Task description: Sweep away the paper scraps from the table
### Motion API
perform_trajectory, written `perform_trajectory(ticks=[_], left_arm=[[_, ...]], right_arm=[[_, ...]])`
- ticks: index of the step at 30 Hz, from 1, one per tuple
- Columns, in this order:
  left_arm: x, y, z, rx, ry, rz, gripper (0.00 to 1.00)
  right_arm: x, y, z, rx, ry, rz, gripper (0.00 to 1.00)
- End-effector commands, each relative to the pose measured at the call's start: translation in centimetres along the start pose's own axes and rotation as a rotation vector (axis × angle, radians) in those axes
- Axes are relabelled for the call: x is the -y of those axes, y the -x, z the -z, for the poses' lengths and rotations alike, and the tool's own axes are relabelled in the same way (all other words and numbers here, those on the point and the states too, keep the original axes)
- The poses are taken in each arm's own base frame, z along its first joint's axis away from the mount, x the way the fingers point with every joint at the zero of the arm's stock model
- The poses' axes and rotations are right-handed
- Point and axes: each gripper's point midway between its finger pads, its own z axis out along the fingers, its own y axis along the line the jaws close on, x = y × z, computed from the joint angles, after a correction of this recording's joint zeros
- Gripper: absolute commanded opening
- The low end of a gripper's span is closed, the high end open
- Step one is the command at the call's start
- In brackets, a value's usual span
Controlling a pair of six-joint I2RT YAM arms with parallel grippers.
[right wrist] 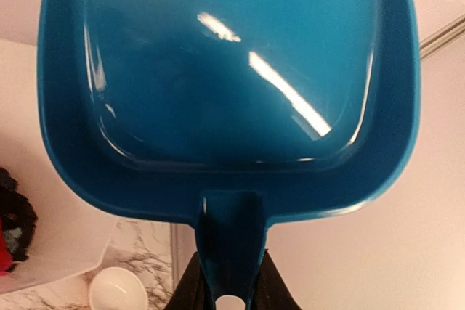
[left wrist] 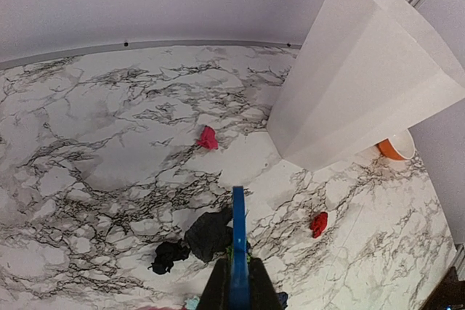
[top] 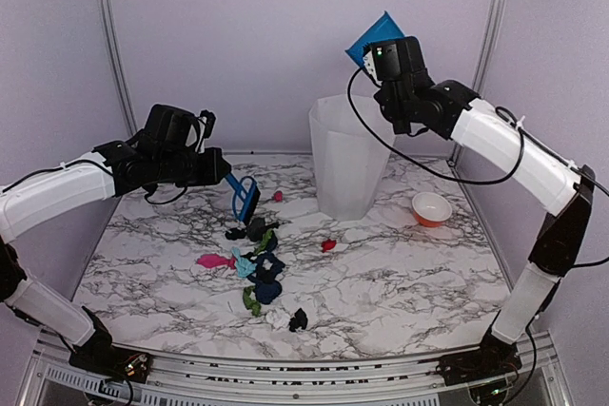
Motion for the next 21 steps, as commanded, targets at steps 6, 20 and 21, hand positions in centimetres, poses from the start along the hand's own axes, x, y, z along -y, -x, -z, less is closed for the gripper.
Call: perform_trajectory(ticks=[6, 20, 21], left_arm=[[-1.1, 6.0, -4.2, 0.163, 0.007, 0.311, 0.00], [-6.8, 5.1, -20.2, 0.147, 0.030, 0.768, 0.00], [-7.4, 4.3, -20.7, 0.138, 0.049, 0.786, 0.00]], right_arm=[[-6.5, -3.7, 5.2, -0.052, 0.623, -0.250, 0.00], [-12.9, -13.3, 14.7, -0.222, 1.044, -0.419, 0.00], [-13.7, -14.1, 15.4, -0.239, 1.081, -0.436, 0.00]])
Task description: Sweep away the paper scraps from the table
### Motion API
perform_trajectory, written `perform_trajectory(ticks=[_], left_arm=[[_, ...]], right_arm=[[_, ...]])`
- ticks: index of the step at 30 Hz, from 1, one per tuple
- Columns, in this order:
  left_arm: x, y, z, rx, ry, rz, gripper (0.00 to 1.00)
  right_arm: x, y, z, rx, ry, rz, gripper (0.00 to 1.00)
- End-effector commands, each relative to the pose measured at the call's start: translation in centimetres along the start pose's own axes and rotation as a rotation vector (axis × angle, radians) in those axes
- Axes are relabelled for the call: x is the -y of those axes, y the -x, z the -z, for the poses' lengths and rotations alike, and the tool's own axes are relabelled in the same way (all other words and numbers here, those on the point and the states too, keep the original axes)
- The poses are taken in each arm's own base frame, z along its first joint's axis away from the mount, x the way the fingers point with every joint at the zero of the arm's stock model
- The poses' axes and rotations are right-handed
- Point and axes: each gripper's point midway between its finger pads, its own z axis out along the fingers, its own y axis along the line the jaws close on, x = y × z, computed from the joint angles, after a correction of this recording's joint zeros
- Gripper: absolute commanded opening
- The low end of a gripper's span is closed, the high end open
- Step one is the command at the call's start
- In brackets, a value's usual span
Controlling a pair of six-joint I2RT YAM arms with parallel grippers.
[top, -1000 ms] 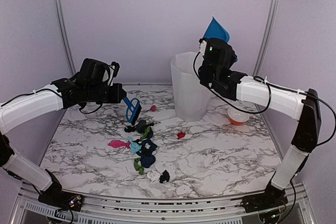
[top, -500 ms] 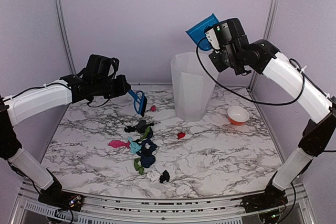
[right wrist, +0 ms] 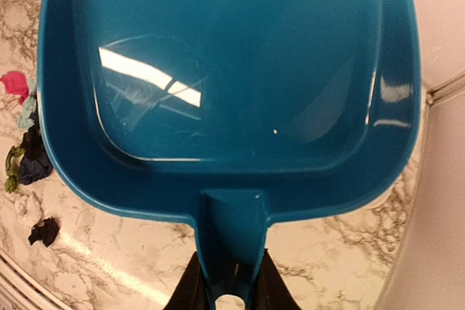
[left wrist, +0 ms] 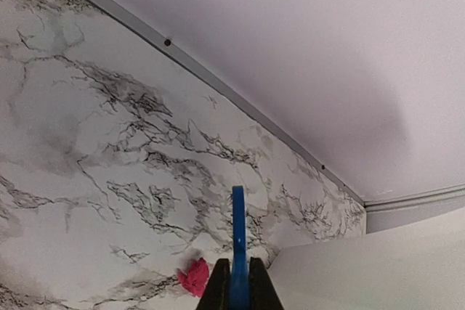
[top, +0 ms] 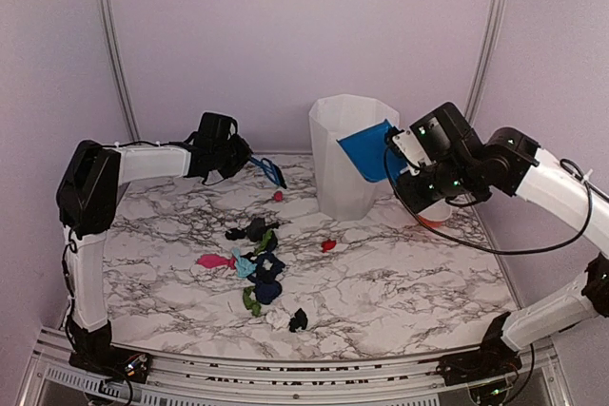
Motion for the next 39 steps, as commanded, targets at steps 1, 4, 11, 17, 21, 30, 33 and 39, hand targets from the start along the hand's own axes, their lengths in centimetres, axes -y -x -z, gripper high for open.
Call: perform_trajectory(ticks=[1, 4, 11, 17, 21, 30, 33, 39], left_arm=[[-1.5, -1.5, -2.5, -0.014, 0.019, 0.141, 0.00], [-3.6, -2.9, -2.3, -0.013, 0.051, 0.173, 0.00], [-9.5, -6.6, 3.9, -0.014, 0.154, 0.172, 0.00], [-9.3, -8.8, 9.9, -0.040, 0.106, 0.086, 0.00], [-4.5, -9.2, 12.8, -0.033, -0.018, -0.011, 0.00], [4.2, -14.6, 13.4, -0.130, -0.177, -0.096, 0.00], [5.4, -17.6, 11.6, -0.193, -0.190, -0.098, 0.00], [6.4, -21.7, 8.1, -0.257, -0.190, -0.094, 0.00]], right_arm=[[-4.0, -4.5, -0.7, -0.066, 0.204, -0.153, 0.00], [-5.4, -8.3, -2.3, -0.124, 0.269, -0.212, 0.00], [-6.6, -13.7, -6.0, -0.244, 0.273, -0.263, 0.00], [-5.7, -13.9, -7.0, -0.245, 0.235, -0.276, 0.00], [-4.5, -13.3, -7.0, -0.233, 0.175, -0.272, 0.00], [-2.8, -14.2, -6.8, -0.245, 0.110, -0.302, 0.00], [-2.5, -14.6, -6.5, -0.253, 0.104, -0.309, 0.00], [-2.9, -16.4, -6.6, -0.306, 0.116, -0.314, 0.00]])
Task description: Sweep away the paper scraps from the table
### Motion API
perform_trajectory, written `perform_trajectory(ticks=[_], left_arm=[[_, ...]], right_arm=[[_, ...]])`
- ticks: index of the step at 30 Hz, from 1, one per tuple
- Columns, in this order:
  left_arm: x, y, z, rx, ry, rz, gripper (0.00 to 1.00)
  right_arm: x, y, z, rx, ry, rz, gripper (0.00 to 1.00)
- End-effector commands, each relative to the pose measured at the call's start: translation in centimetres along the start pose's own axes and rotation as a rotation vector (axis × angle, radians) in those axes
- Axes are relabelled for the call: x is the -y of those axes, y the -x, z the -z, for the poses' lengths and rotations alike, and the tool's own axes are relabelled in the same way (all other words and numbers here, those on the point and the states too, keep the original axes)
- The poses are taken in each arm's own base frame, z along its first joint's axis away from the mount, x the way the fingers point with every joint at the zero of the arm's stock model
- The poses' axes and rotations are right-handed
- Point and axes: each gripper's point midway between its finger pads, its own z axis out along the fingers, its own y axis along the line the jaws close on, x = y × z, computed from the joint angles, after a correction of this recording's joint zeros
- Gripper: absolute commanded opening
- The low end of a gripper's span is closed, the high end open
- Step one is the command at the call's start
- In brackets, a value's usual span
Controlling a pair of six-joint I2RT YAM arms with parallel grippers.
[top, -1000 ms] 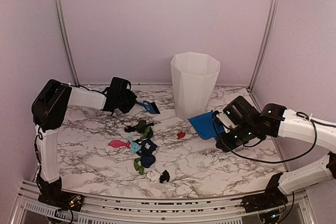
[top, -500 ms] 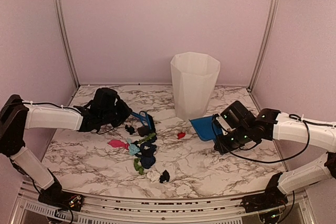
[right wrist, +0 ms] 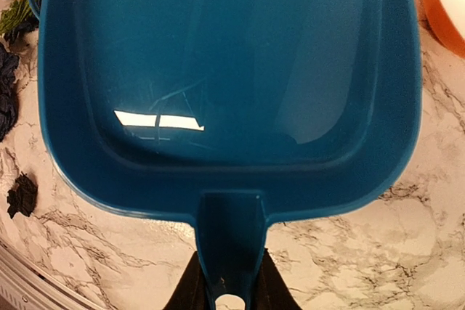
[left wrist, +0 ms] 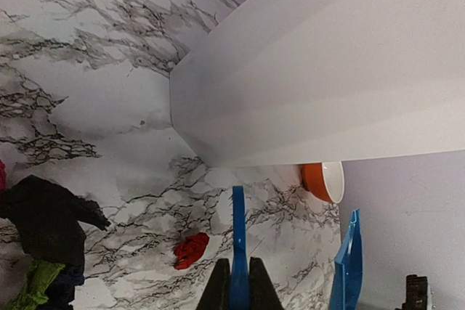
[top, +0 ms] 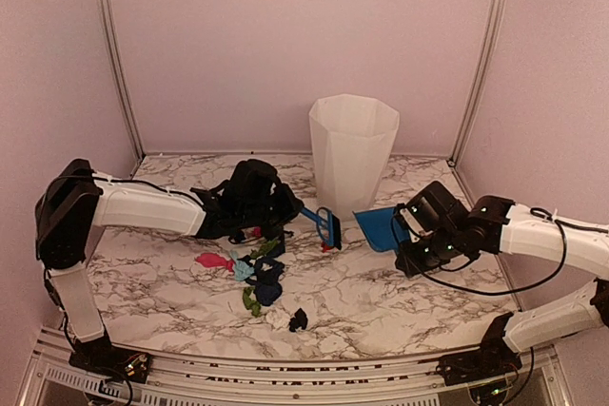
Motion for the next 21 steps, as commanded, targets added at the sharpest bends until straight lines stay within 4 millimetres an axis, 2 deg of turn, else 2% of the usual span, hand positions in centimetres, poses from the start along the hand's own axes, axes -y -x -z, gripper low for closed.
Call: perform_trajectory(ticks=[1, 5, 10, 12, 14, 18, 21], left_arm=[[-0.3, -1.8, -2.5, -0.038, 0.008, 0.018, 0.00], [-4.5, -2.5, -2.2, -0.026, 0.117, 0.010, 0.00], [-8.4, -1.8, 1.5, -0.007, 0.216, -0.037, 0.00], [-7.5, -0.9, 3.5, -0.004, 0.203, -0.087, 0.00], [-6.4, -0.9, 5.2, -0.038, 0.180, -0.157, 0.00], [-3.2, 0.1, 8.7, -0.084, 0.119, -0.300, 0.00], [-2.5, 1.4, 11.5, -0.084, 0.148, -0.421, 0.00]], right_arm=[[0.4, -1.4, -0.2, -0.044, -0.001, -0.023, 0.00], [-0.9, -3.2, -0.9, -0.107, 0.025, 0.014, 0.00], [-4.1, -6.9, -1.0, -0.206, 0.113, 0.093, 0.00], [-5.4, -8.2, -0.3, -0.240, 0.136, 0.138, 0.00], [-6.6, -9.8, 0.7, -0.280, 0.152, 0.188, 0.00], [-8.4, -13.6, 2.7, -0.372, 0.174, 0.262, 0.00], [-9.3, -16.7, 3.7, -0.448, 0.179, 0.304, 0.00]])
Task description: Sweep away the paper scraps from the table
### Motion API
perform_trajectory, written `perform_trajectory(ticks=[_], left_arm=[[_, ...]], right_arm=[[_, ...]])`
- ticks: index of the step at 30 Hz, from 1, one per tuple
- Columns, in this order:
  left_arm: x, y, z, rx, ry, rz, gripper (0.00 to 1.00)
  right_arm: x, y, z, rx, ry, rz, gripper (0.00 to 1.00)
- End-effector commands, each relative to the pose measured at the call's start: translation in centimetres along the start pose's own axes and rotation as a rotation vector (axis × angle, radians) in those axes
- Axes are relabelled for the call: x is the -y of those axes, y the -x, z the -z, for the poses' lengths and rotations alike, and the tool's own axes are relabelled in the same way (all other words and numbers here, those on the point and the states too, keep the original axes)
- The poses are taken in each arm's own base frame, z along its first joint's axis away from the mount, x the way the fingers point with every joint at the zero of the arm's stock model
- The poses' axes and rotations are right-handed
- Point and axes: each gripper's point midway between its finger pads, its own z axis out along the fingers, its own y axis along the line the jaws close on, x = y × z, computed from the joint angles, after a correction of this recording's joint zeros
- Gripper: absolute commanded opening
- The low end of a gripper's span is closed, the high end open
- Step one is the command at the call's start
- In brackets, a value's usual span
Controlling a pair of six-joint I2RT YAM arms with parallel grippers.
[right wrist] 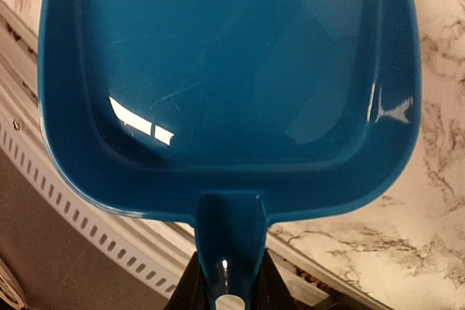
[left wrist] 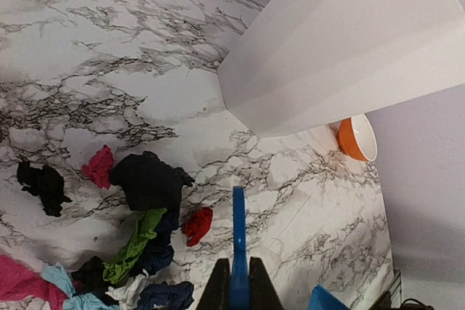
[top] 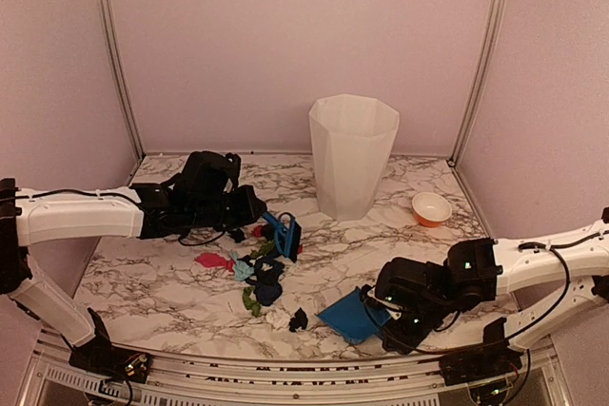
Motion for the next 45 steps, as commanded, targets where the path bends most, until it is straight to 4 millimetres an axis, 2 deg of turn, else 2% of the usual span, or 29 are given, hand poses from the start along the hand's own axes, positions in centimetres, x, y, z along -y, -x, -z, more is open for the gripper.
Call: perform_trajectory(ticks=[1, 5, 8, 10, 15, 19, 24, 29, 34, 38, 42, 45], left_arm=[[-0.5, 1.1, 4.4, -0.045, 0.082, -0.253, 0.00], [-2.9, 3.8, 8.3, 0.004, 0.257, -0.416, 0.00], [-6.2, 5.6, 10.8, 0.024, 0.460, -0.530, 0.00], [-8.7, 6.2, 11.8, 0.012, 0.593, -0.576, 0.00], [-13.0, 6.8, 11.0, -0.072, 0.762, -0.634, 0.00], [-14.8, 6.5, 8.3, -0.163, 0.819, -0.665, 0.00], [-13.6, 4.1, 4.0, -0.298, 0.706, -0.706, 0.00], [-10.3, 0.5, 1.7, -0.378, 0.545, -0.754, 0.00], [-7.2, -2.9, 1.3, -0.421, 0.399, -0.765, 0.00], [-4.8, -5.2, 1.4, -0.438, 0.285, -0.752, 0.00], [-2.9, -6.1, 1.9, -0.434, 0.210, -0.731, 0.00], [-1.8, -6.0, 2.4, -0.419, 0.165, -0.709, 0.00]], right_arm=[[-2.8, -3.7, 0.5, -0.124, 0.018, 0.006, 0.00], [-5.4, -5.7, 0.0, -0.194, 0.028, 0.071, 0.00], [-6.5, -5.5, -0.6, -0.218, 0.026, 0.101, 0.00], [-7.0, -5.0, -1.1, -0.225, 0.011, 0.125, 0.00], [-8.5, -2.9, -2.2, -0.236, -0.013, 0.182, 0.00], [-8.5, -1.0, -2.9, -0.238, -0.009, 0.176, 0.00], [-8.5, 1.6, -3.5, -0.233, -0.018, 0.207, 0.00], [-7.5, 3.9, -4.6, -0.240, -0.032, 0.229, 0.00], [-6.2, 7.0, -5.2, -0.214, -0.034, 0.231, 0.00], [-5.6, 9.4, -6.5, -0.203, -0.064, 0.262, 0.00], [-5.3, 12.1, -7.5, -0.164, -0.088, 0.269, 0.00], [-5.4, 13.8, -8.1, -0.126, -0.114, 0.284, 0.00]])
